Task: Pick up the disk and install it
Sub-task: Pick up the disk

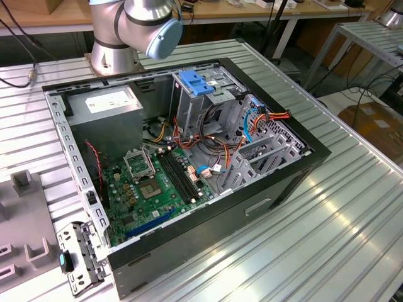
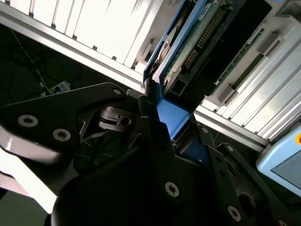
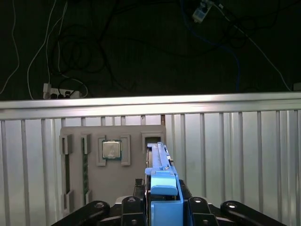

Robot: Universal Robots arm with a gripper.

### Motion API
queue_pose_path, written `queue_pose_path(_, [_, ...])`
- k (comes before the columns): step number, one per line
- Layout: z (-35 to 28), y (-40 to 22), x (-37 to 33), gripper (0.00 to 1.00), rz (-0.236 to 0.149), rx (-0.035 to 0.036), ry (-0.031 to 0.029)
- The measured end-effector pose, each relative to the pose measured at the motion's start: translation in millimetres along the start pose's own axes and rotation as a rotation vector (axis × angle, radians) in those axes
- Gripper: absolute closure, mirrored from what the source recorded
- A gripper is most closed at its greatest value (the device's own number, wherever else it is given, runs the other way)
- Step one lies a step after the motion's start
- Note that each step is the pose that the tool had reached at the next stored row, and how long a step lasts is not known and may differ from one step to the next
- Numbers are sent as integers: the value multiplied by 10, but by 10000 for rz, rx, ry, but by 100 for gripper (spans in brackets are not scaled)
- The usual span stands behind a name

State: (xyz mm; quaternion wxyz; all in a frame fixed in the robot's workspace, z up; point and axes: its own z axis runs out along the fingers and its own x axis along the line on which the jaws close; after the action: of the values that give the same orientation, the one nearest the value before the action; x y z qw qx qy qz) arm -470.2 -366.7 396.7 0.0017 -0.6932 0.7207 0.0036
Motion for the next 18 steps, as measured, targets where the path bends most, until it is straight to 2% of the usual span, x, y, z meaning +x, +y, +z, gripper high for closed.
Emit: queue_pose_path(18, [-196,0,-1,63,0,-1,0])
